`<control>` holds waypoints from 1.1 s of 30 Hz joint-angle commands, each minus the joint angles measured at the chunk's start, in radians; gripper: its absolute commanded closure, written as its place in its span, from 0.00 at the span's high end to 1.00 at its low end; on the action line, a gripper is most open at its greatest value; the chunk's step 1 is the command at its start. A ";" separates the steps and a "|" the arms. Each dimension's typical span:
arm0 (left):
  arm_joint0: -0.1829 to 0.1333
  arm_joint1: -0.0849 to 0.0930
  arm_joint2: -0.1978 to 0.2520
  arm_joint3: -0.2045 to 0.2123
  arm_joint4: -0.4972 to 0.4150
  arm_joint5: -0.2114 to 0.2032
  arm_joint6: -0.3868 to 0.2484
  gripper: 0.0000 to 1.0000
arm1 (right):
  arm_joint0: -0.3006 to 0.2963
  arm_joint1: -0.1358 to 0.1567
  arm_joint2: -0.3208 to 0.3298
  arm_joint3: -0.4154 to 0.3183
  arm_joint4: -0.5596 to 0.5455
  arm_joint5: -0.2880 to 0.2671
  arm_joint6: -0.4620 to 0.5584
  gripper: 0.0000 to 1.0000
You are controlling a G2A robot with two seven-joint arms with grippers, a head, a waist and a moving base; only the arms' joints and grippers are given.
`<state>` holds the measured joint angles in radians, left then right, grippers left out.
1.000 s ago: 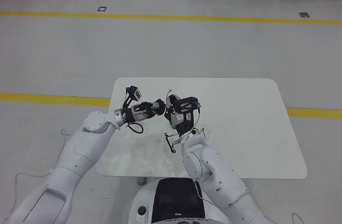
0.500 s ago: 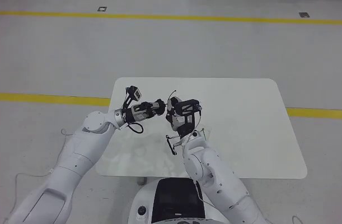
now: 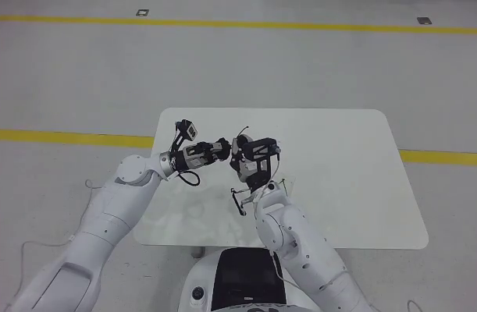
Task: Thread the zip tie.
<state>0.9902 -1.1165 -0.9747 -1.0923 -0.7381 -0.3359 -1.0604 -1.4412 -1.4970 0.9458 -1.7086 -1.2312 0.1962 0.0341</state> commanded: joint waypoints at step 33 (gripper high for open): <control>0.000 0.000 0.000 0.000 0.000 0.000 0.000 0.00 | 0.010 -0.011 0.008 0.010 -0.013 0.014 -0.001 1.00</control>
<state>0.9902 -1.1165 -0.9747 -1.0923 -0.7381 -0.3359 -1.0604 -1.4263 -1.5092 0.9506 -1.6942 -1.2427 0.2113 0.0396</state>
